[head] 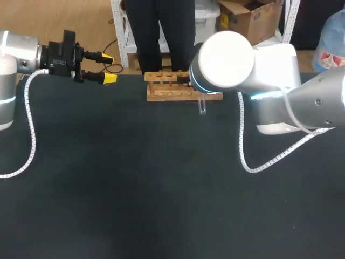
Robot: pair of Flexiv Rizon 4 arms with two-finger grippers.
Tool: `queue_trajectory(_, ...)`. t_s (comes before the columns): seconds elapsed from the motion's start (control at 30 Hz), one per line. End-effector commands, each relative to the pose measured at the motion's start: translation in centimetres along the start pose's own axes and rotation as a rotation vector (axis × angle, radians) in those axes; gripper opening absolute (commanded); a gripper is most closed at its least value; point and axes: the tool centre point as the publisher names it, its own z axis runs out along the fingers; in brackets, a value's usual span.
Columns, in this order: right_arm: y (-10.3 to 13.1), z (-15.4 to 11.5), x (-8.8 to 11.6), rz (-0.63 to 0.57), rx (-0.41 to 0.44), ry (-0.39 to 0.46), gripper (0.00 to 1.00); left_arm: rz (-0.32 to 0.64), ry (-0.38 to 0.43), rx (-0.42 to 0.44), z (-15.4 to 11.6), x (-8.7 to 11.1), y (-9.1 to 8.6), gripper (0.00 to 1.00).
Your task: Grasp the test tube, adjust it, and insert it.
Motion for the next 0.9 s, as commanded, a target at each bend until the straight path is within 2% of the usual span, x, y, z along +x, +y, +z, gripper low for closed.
queue_trajectory(0.03,0.0,0.6,0.1,-0.004,0.001,0.010,0.00,0.001,0.000,-0.001,0.0,0.0,0.0,1.00)
queue_trajectory(0.9,0.2,1.9,1.3,-0.053,-0.017,0.115,0.00,0.001,0.000,-0.001,0.0,0.0,0.0,1.00)
